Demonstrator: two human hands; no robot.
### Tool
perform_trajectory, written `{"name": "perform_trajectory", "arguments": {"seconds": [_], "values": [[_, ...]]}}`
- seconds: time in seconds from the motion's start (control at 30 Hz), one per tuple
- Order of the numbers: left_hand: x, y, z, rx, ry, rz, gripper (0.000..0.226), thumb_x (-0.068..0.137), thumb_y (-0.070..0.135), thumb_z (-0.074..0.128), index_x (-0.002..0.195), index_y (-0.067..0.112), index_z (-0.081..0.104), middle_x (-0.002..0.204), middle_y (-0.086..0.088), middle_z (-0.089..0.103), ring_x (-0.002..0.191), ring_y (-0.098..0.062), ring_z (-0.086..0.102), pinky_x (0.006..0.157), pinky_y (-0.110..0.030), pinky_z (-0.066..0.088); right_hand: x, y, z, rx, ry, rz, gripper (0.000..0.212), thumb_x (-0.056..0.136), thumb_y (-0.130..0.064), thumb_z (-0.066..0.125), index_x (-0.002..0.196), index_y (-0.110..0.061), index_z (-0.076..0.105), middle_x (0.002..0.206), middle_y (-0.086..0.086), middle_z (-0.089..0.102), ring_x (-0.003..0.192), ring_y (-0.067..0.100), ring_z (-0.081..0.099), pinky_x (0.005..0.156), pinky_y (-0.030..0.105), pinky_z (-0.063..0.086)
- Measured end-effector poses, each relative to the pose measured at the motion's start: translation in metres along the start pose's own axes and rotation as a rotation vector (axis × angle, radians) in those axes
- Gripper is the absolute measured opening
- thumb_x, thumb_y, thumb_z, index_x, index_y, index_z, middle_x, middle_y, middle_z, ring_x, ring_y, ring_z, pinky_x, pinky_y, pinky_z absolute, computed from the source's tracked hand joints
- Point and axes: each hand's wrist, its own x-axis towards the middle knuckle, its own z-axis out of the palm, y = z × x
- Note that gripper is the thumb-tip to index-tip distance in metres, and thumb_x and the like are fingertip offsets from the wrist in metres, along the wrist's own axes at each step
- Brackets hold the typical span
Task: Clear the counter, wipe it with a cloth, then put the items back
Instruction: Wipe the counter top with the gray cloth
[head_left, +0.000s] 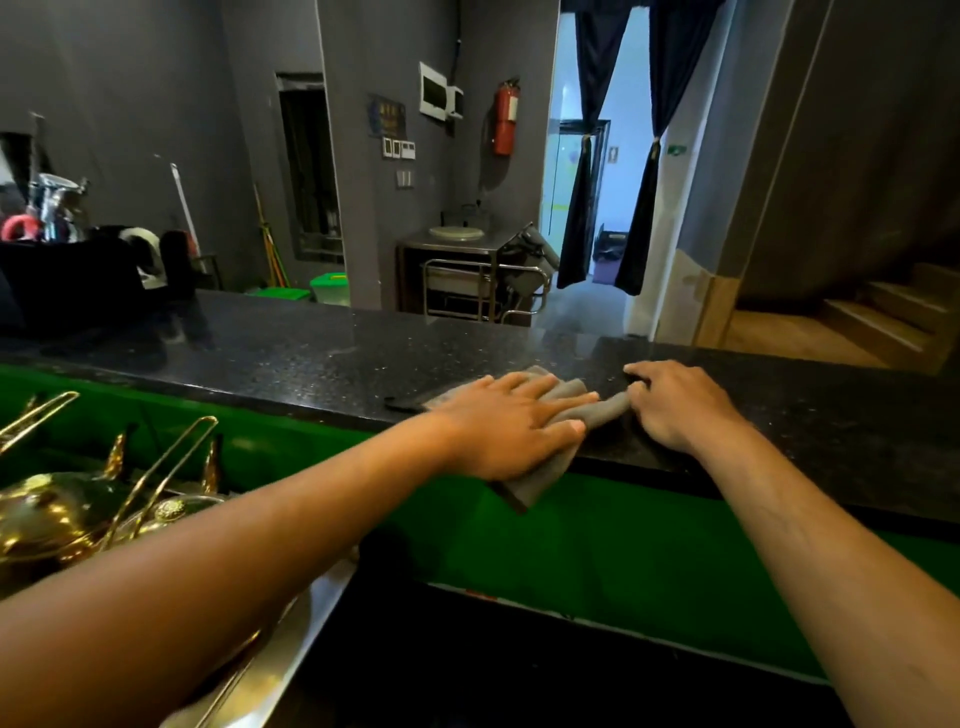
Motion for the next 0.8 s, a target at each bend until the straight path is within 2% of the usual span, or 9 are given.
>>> {"name": "perform_trajectory", "arguments": {"seconds": [0.1,0.2,0.27,0.37,0.53,0.6,0.63,0.73,0.8], "values": [[-0.015,-0.038,-0.007,-0.029,-0.01,-0.145,0.056,0.102,0.06,0.013,0.156,0.047,0.002,0.167,0.015,0.001,0.154,-0.019,0.002,0.122,-0.055,0.008,-0.006,-0.005,-0.005,-0.026,0.065,0.019,0.042,0.1,-0.031,0.041,0.137,-0.02,0.055,0.144,0.01,0.049,0.128,0.033,0.046,0.102,0.043,0.039],[-0.022,-0.093,-0.017,-0.068,-0.021,-0.56,0.062,0.1,0.063,0.017,0.157,0.044,0.006,0.168,0.005,0.004,0.153,-0.033,0.007,0.119,-0.062,0.01,-0.015,-0.03,0.004,-0.106,0.173,0.014,0.047,0.098,-0.043,0.042,0.132,-0.016,0.058,0.14,0.013,0.049,0.125,0.035,0.047,0.102,0.044,0.039],[-0.029,-0.115,-0.018,-0.082,0.029,-0.804,0.064,0.099,0.06,0.023,0.159,0.039,0.011,0.168,-0.006,0.008,0.152,-0.038,0.01,0.119,-0.063,0.009,-0.015,-0.063,0.021,-0.094,0.075,-0.022,0.059,0.096,-0.056,0.038,0.14,-0.018,0.05,0.147,0.013,0.042,0.132,0.036,0.04,0.109,0.046,0.034],[-0.042,-0.134,-0.02,-0.103,0.043,-0.96,0.066,0.099,0.058,0.028,0.159,0.035,0.011,0.167,-0.014,0.008,0.151,-0.042,0.007,0.118,-0.065,0.005,-0.008,-0.109,0.045,-0.104,-0.102,-0.096,0.071,0.094,-0.067,0.028,0.15,-0.025,0.034,0.158,0.009,0.027,0.143,0.034,0.026,0.115,0.054,0.02],[-0.071,-0.207,-0.033,-0.128,0.012,-1.189,0.084,0.09,0.063,0.048,0.159,0.028,0.016,0.165,-0.018,0.013,0.149,-0.047,0.01,0.116,-0.07,0.007,0.003,-0.123,0.05,-0.112,-0.124,-0.133,0.073,0.093,-0.07,0.022,0.155,-0.032,0.021,0.163,0.004,0.017,0.148,0.032,0.016,0.118,0.058,0.014],[-0.071,-0.221,-0.032,-0.111,-0.011,-1.156,0.085,0.088,0.062,0.046,0.159,0.029,0.014,0.165,-0.015,0.012,0.148,-0.049,0.01,0.113,-0.073,0.007,0.003,-0.122,0.051,-0.13,-0.125,-0.136,0.073,0.093,-0.071,0.021,0.155,-0.033,0.02,0.163,0.004,0.016,0.149,0.031,0.016,0.118,0.057,0.014],[-0.067,-0.222,-0.031,-0.085,-0.029,-1.081,0.086,0.085,0.063,0.044,0.159,0.031,0.013,0.166,-0.012,0.012,0.148,-0.048,0.011,0.112,-0.075,0.008,0.005,-0.123,0.051,-0.133,-0.126,-0.135,0.073,0.093,-0.071,0.021,0.155,-0.033,0.019,0.164,0.004,0.015,0.149,0.031,0.015,0.118,0.057,0.014],[-0.062,-0.202,-0.023,-0.037,-0.077,-0.642,0.071,0.095,0.062,0.028,0.159,0.039,0.006,0.168,-0.002,0.008,0.152,-0.037,0.011,0.116,-0.068,0.011,0.013,-0.129,0.051,-0.157,-0.145,-0.124,0.073,0.093,-0.072,0.022,0.155,-0.034,0.017,0.164,0.004,0.013,0.149,0.033,0.014,0.118,0.057,0.013],[-0.069,-0.196,-0.015,-0.023,-0.09,-0.438,0.061,0.102,0.061,0.018,0.158,0.041,0.003,0.168,0.007,0.001,0.154,-0.025,0.004,0.12,-0.061,0.007,0.019,-0.138,0.055,-0.172,-0.145,-0.097,0.074,0.092,-0.072,0.022,0.155,-0.034,0.017,0.164,0.005,0.013,0.148,0.035,0.014,0.117,0.058,0.014]]}}
